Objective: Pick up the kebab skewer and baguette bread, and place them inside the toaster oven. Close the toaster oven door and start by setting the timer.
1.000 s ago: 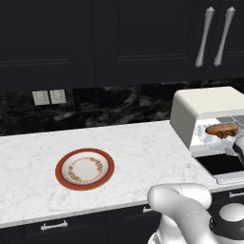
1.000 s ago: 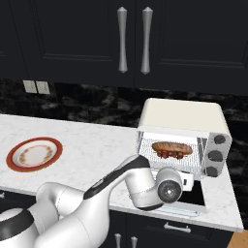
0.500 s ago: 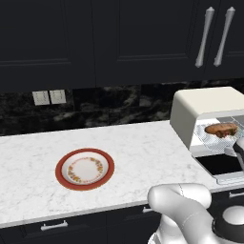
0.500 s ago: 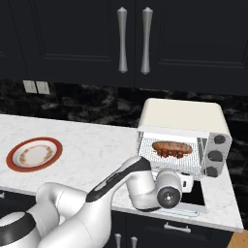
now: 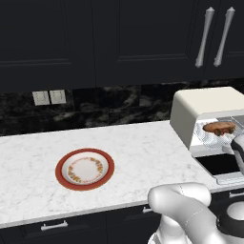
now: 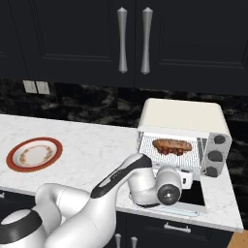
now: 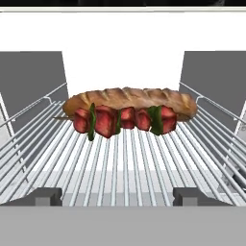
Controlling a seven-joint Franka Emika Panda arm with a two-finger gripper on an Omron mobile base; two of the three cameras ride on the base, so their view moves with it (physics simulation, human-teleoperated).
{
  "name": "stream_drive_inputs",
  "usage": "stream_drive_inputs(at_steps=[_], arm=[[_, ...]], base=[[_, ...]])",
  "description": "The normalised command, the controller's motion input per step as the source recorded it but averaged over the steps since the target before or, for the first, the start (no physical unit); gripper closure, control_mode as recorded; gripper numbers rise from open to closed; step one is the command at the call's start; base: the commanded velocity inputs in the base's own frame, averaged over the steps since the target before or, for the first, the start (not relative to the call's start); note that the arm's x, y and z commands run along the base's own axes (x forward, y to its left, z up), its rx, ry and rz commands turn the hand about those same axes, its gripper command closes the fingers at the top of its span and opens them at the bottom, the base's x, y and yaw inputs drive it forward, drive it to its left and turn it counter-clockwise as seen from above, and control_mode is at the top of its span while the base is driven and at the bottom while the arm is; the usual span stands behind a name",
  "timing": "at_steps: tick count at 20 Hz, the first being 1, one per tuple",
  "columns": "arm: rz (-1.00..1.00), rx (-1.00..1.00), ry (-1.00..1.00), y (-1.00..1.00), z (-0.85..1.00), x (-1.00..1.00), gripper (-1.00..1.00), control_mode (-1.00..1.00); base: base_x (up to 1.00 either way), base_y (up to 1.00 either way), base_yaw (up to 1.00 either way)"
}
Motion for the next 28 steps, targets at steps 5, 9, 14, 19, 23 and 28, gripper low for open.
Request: stream_drive_inputs(at_steps=[5,9,14,19,23,28], arm=[[0.00,0.00,0.00,0.00,-0.36,0.13,-1.00,-1.00],[0.00,0.00,-0.02,0.04,-0.47,0.08,-1.00,-1.00],[0.00,0.00,-0.01,0.05,-0.49,0.10,-1.00,-1.00],[0.00,0.00,-0.01,0.06,-0.49,0.11,-1.00,-1.00],[0.00,0.00,-0.02,0.01,-0.45,0.12,-1.00,-1.00],[0.00,0.00,-0.02,0.00,-0.44,0.12,-1.00,-1.00]], base=[[0.00,0.00,0.00],[0.00,0.00,0.00],[0.00,0.00,0.00],[0.00,0.00,0.00],[0.00,0.00,0.00],[0.00,0.00,0.00]])
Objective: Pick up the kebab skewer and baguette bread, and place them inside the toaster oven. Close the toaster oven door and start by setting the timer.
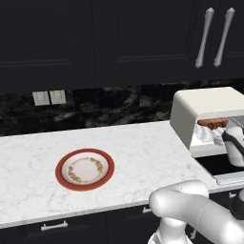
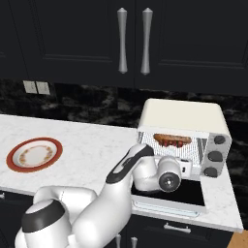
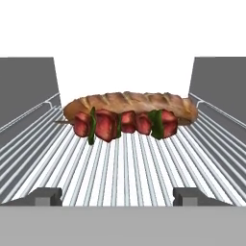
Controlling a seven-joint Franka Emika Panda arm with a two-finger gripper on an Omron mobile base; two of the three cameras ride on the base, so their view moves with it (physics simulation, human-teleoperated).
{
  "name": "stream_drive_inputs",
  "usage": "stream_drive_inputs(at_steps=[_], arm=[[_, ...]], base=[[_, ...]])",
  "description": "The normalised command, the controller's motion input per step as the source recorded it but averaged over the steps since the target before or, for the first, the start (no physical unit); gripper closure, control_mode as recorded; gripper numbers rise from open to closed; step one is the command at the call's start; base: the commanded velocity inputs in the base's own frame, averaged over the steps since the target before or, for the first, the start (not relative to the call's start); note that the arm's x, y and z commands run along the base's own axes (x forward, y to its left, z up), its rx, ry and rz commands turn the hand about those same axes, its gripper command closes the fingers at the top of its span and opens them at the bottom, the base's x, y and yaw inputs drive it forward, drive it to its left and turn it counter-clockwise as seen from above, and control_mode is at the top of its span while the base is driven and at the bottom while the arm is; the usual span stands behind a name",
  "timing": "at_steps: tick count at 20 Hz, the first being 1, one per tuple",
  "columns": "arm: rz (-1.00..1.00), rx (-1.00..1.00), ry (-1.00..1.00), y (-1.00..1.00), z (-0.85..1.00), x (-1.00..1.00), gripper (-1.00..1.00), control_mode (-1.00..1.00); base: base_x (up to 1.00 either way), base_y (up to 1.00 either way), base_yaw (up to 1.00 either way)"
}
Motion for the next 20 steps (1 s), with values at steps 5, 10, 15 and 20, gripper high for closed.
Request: stream_drive_inputs(at_steps=[5,10,15,20], arm=[[0.00,0.00,-0.01,0.00,-0.43,0.12,-1.00,-1.00],[0.00,0.00,0.00,0.00,-0.38,0.11,-1.00,-1.00],[0.00,0.00,0.00,0.03,-0.34,0.05,-1.00,-1.00],[0.00,0.00,0.00,0.02,-0.30,0.06,-1.00,-1.00]], base=[[0.00,0.00,0.00],[0.00,0.00,0.00],[0.00,0.00,0.00],[0.00,0.00,0.00]])
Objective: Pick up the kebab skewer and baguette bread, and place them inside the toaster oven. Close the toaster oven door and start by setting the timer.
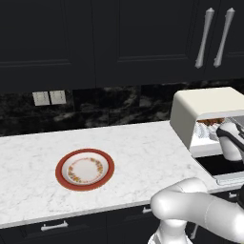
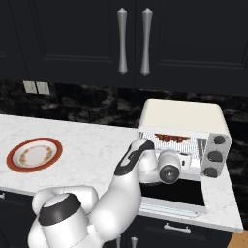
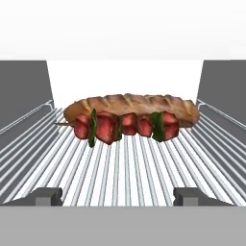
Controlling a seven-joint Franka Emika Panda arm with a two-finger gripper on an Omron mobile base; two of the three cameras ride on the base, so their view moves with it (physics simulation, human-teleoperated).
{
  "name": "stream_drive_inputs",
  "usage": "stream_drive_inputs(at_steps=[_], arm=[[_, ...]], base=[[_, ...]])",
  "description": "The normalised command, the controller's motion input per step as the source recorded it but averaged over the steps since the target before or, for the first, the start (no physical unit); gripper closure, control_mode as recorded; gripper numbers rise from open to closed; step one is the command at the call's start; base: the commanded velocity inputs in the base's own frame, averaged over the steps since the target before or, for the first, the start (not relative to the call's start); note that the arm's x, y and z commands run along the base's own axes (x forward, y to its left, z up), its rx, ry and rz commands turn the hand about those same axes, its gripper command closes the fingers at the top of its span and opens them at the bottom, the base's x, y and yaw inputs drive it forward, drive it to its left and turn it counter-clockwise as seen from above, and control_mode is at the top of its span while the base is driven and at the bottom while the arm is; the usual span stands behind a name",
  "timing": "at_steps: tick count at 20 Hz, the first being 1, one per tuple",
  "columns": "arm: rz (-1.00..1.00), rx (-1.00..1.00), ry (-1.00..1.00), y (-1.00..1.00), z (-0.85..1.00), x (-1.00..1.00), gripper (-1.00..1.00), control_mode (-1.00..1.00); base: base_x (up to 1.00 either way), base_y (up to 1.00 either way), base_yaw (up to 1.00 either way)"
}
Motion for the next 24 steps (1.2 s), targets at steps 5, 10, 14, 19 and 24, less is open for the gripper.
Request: stream_drive_inputs(at_steps=[5,10,14,19,24], arm=[[0.00,0.00,0.00,0.00,-0.29,0.10,-1.00,-1.00],[0.00,0.00,0.00,0.00,-0.30,0.10,-1.00,-1.00],[0.00,0.00,0.00,0.09,-0.27,0.11,-1.00,-1.00],[0.00,0.00,0.00,0.04,-0.11,0.07,-1.00,-1.00],[0.00,0.00,0.00,0.04,-0.13,0.14,-1.00,-1.00]], base=[[0.00,0.00,0.00],[0.00,0.00,0.00],[0.00,0.00,0.00],[0.00,0.00,0.00],[0.00,0.00,0.00]])
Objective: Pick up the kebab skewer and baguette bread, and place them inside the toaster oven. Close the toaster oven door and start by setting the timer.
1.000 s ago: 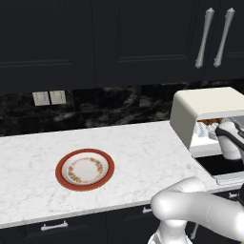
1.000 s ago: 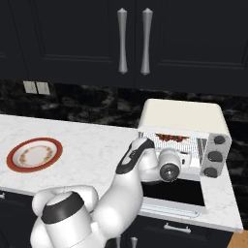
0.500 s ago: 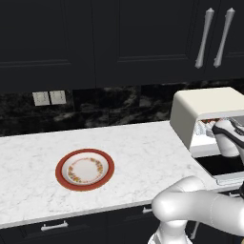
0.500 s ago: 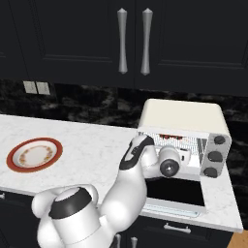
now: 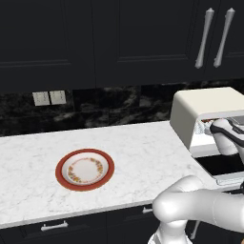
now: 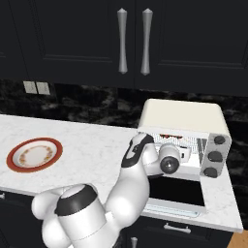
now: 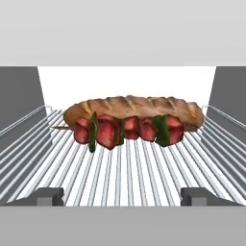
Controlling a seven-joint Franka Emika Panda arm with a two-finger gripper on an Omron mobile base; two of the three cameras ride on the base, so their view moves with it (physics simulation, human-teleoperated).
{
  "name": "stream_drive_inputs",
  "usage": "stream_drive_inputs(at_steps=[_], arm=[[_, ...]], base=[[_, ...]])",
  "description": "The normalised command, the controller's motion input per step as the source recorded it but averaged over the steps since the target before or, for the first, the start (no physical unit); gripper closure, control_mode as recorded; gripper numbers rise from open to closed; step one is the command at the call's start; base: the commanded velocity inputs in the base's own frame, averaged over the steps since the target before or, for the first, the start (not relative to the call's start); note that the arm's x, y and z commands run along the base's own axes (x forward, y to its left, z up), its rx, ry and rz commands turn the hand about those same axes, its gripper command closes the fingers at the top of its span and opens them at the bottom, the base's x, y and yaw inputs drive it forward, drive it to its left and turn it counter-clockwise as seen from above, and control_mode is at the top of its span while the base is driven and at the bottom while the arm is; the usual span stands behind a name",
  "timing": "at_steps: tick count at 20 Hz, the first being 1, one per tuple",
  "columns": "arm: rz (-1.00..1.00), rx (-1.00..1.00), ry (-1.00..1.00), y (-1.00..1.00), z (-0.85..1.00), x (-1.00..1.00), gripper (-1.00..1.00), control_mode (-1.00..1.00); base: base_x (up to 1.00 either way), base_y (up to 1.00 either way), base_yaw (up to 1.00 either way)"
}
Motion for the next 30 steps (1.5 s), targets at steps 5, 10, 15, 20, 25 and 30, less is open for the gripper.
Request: stream_drive_inputs(at_steps=[5,10,15,20,25,30], arm=[[0.00,0.00,0.00,0.00,-0.01,0.02,-1.00,-1.00],[0.00,0.00,0.00,-0.01,0.01,-0.11,-1.00,-1.00],[0.00,0.00,0.00,-0.05,0.08,-0.11,-1.00,-1.00],[0.00,0.00,0.00,-0.01,0.19,-0.01,-1.00,-1.00],[0.00,0.00,0.00,-0.06,0.01,-0.22,-1.00,-1.00],[0.00,0.00,-0.04,-0.29,0.09,-0.50,-1.00,-1.00]], base=[[0.00,0.00,0.00],[0.00,0.00,0.00],[0.00,0.00,0.00],[0.00,0.00,0.00],[0.00,0.00,0.00],[0.00,0.00,0.00]])
